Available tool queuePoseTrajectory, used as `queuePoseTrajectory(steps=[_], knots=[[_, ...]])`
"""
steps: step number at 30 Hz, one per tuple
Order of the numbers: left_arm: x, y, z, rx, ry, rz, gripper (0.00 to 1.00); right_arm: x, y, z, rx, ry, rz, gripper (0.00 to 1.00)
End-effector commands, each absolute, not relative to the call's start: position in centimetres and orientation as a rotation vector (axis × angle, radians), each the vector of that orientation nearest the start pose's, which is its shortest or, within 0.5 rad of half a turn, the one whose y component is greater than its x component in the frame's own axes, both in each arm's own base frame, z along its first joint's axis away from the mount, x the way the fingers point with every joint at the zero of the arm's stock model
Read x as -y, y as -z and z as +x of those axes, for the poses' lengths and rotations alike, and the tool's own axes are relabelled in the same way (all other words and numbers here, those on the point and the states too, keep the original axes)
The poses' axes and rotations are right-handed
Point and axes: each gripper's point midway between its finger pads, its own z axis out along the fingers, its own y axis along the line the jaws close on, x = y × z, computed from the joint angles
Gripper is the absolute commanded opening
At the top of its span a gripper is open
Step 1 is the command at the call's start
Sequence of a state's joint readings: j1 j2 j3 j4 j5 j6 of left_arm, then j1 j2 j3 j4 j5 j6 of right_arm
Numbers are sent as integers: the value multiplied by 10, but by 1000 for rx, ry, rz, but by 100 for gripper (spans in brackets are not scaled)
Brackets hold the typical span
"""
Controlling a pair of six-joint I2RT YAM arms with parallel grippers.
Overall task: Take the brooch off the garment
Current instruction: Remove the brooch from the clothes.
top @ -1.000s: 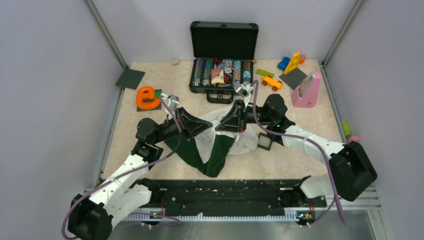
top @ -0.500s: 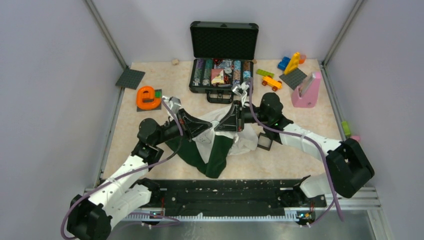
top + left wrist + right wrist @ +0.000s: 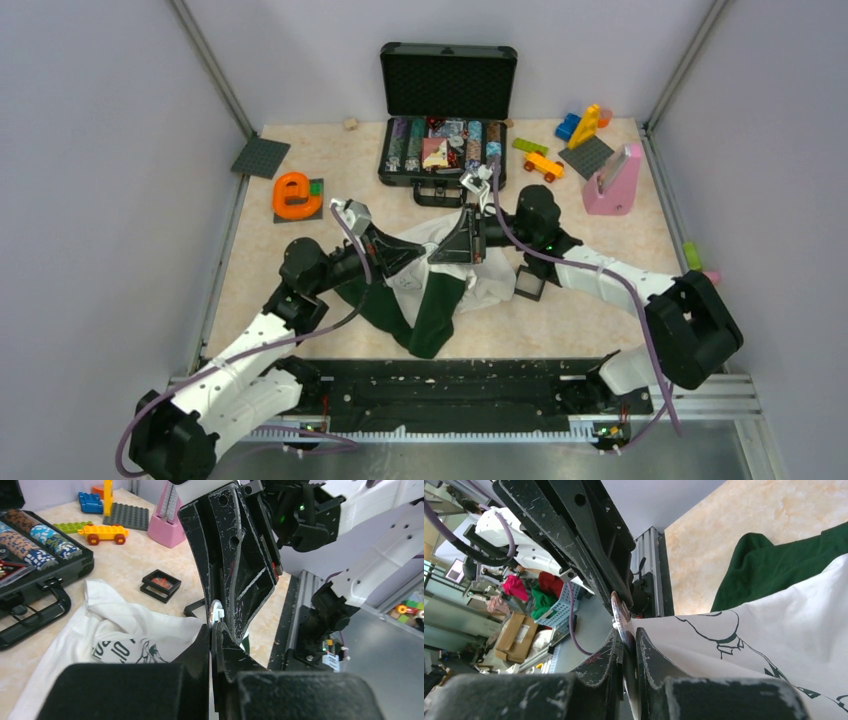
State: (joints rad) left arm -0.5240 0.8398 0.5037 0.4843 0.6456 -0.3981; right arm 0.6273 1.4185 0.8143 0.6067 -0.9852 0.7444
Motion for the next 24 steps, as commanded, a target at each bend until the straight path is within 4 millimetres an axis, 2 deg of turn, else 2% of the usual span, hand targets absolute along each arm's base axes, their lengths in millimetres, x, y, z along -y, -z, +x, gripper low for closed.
queuePoseTrajectory(steps=[1,6,17,20,24], knots=[[271,-291,167,-1328,1261,855,0,-357,-280,222,-1655,-1704,-723,1],[265,-292,164,-1276,1235,832,0,-354,-284,228,-1640,-1700,-664,0],[259,-291,164,-1247,1214,789,0,-352,-303,219,-1511,-1765,-685,6],[256,-289,175,-1296,1198,706,0,-351,-306,216,-1490,-1766,-702,20],[251,-292,192,-1359,1170,576,0,-348,-307,210,-1453,-1767,-734,30]])
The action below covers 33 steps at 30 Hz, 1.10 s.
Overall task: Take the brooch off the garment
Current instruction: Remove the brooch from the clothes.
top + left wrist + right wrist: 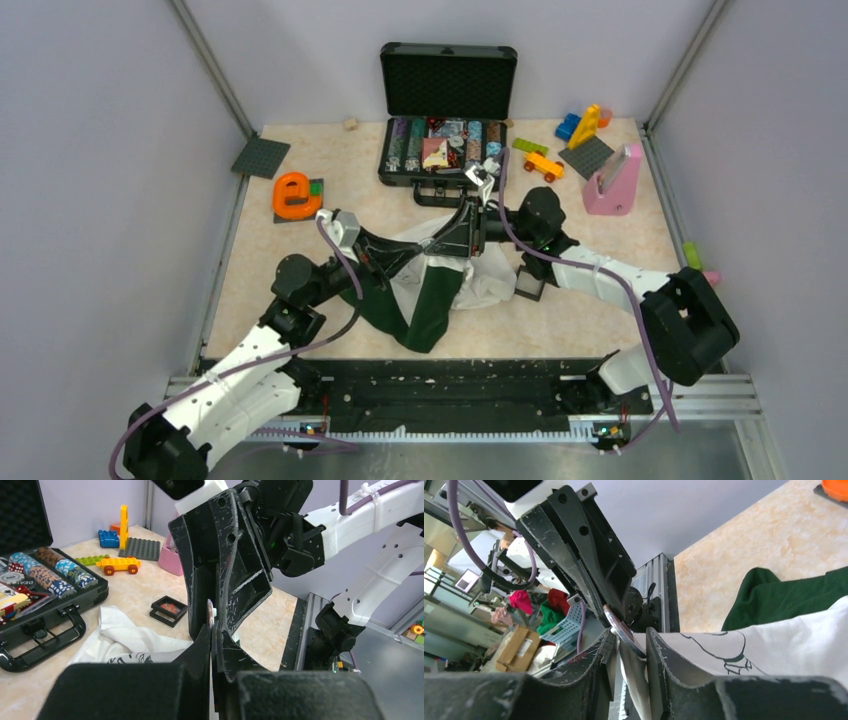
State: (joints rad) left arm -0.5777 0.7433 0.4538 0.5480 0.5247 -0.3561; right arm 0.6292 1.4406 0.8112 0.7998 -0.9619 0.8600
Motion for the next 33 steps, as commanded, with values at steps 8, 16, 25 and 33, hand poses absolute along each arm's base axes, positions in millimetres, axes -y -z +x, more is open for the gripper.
queuePoseTrajectory(steps=[8,16,25,33], knots=[[244,-307,200,-1359,1175,465,0,-339,-318,193,-1331,-1780,-783,44],[243,-315,196,-1322,1243,417,0,-335,-305,189,-1336,-1759,-798,53],[249,-321,186,-1278,1356,426,0,-335,-283,199,-1368,-1663,-789,54],[248,-321,185,-1273,1354,431,0,-337,-287,193,-1327,-1726,-801,32]])
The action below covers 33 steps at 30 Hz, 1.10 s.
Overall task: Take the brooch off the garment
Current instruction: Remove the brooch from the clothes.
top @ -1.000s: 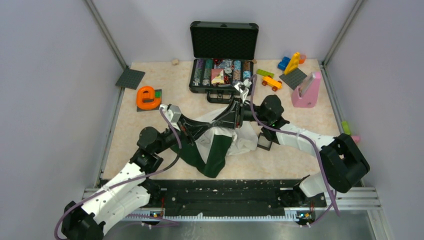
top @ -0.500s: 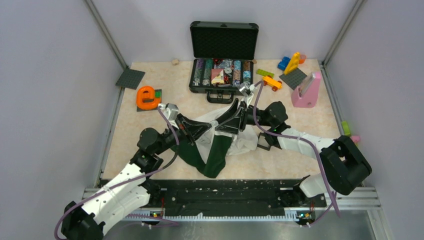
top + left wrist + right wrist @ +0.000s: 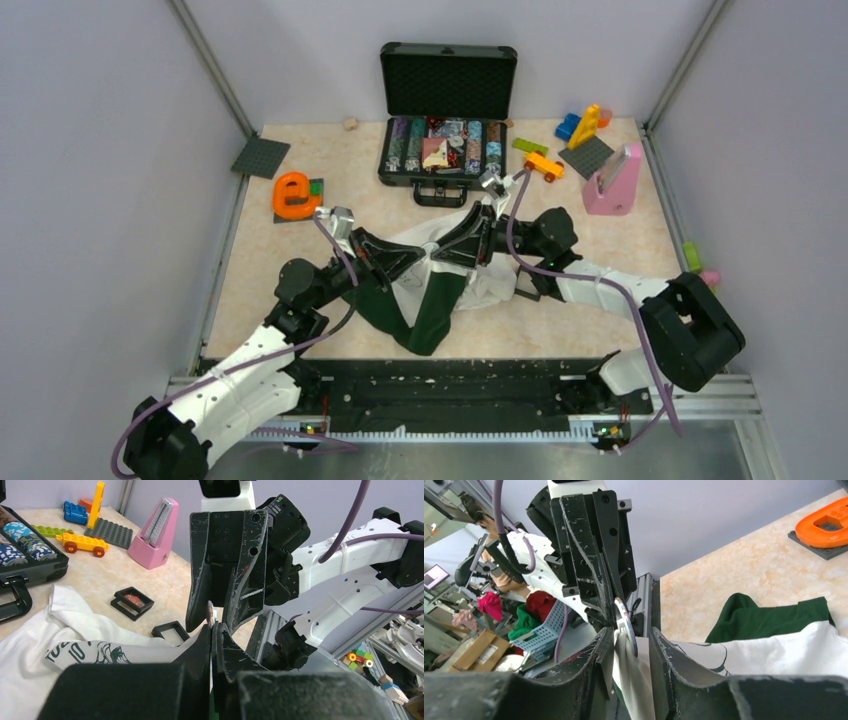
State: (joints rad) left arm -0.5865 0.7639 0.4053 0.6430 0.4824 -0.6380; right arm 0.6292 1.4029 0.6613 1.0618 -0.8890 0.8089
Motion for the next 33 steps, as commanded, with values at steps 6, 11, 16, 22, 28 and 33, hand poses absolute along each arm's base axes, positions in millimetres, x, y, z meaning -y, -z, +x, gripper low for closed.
queuePoseTrajectory(steps=[6,11,16,22,28,33], knots=[[248,-321,185,-1274,1346,432,0,-338,-287,189,-1325,-1751,-822,30],[247,-323,186,-1273,1335,437,0,-335,-283,183,-1332,-1755,-842,44],[247,-324,184,-1268,1336,444,0,-333,-281,180,-1332,-1753,-847,43],[248,-324,184,-1268,1340,452,0,-335,-282,182,-1330,-1766,-838,39],[248,-321,184,-1271,1341,455,0,-337,-291,185,-1303,-1801,-811,46],[248,-322,182,-1267,1341,461,0,-339,-289,189,-1322,-1792,-797,39]])
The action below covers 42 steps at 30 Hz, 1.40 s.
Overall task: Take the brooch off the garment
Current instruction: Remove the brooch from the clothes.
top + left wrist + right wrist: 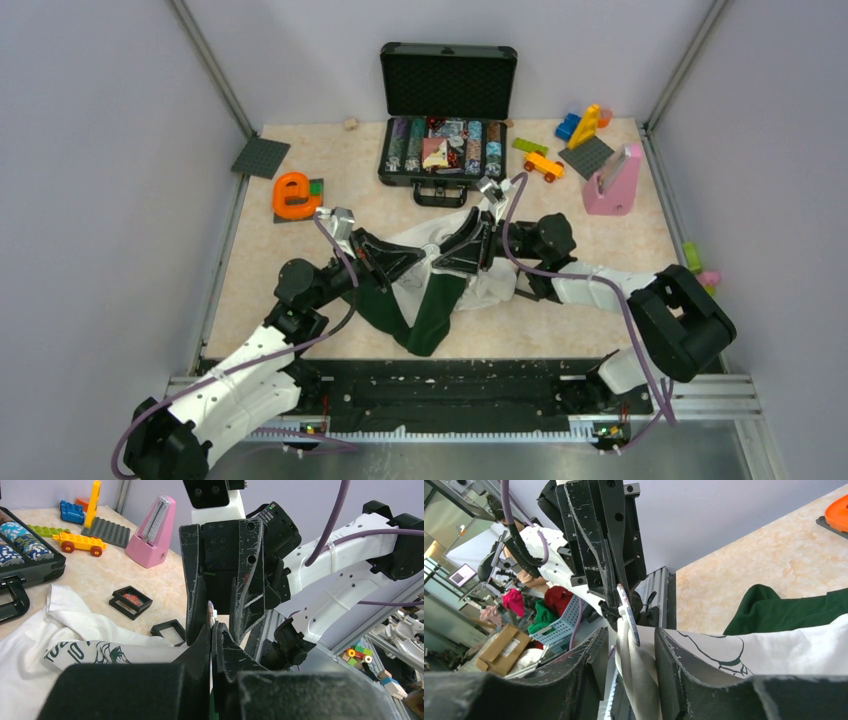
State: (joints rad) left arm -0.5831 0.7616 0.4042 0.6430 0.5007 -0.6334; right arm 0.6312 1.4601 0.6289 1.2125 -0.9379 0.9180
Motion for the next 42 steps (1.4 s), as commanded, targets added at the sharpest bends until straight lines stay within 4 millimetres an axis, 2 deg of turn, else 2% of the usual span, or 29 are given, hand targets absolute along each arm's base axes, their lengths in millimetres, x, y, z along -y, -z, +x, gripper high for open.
queuePoseTrajectory(steps=[1,9,20,25,34,42], knots=[[248,-322,182,-1267,1339,462,0,-339,-289,190,-1324,-1791,-792,37],[248,-320,181,-1268,1339,468,0,-341,-292,195,-1350,-1810,-746,31],[247,-322,179,-1257,1334,477,0,-342,-291,193,-1352,-1834,-752,1],[250,-320,178,-1263,1342,504,0,-342,-292,190,-1350,-1839,-776,1],[261,-315,172,-1268,1369,609,0,-351,-282,202,-1453,-1804,-754,1],[262,-311,167,-1254,1353,659,0,-353,-277,208,-1503,-1808,-700,0]])
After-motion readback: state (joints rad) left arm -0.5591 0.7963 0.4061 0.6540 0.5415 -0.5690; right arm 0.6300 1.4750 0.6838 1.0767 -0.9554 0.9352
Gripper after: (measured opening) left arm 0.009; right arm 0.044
